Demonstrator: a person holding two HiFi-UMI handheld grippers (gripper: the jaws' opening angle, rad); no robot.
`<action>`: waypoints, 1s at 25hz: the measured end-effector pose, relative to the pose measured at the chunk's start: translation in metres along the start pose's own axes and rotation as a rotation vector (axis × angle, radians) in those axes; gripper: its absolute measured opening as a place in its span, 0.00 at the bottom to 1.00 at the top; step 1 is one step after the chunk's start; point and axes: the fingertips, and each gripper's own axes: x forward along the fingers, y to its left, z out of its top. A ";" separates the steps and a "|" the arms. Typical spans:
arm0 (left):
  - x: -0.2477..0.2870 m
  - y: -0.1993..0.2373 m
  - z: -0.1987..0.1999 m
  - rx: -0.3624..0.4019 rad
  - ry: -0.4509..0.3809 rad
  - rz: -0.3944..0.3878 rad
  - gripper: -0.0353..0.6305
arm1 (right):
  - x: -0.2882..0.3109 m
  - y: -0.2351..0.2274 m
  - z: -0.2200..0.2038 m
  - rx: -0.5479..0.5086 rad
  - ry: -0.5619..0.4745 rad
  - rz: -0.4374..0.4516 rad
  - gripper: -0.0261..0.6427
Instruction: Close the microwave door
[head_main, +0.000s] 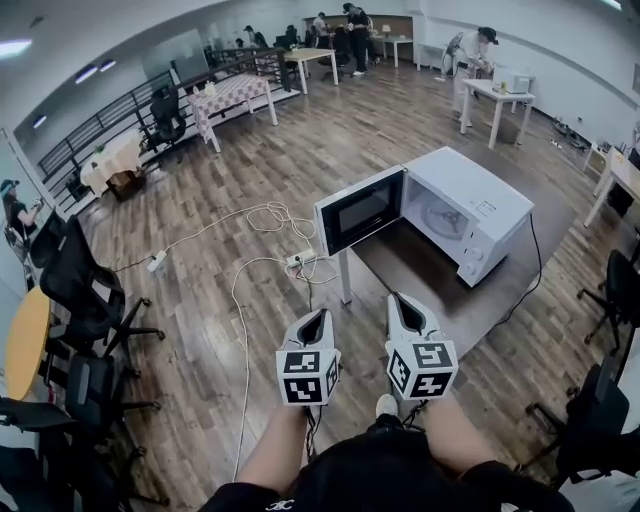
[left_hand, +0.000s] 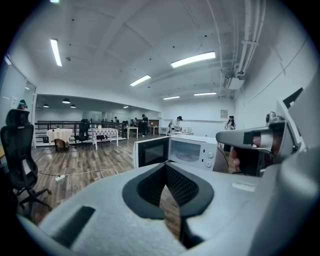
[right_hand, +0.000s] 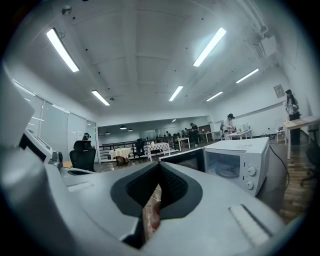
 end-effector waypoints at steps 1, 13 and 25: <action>0.011 -0.001 0.004 0.003 0.003 -0.001 0.07 | 0.009 -0.008 0.003 0.002 0.000 0.000 0.05; 0.128 -0.009 0.050 0.028 0.016 0.023 0.07 | 0.098 -0.095 0.028 0.019 0.019 0.022 0.05; 0.216 -0.008 0.068 -0.014 0.037 0.023 0.07 | 0.176 -0.151 0.043 0.018 0.041 0.060 0.05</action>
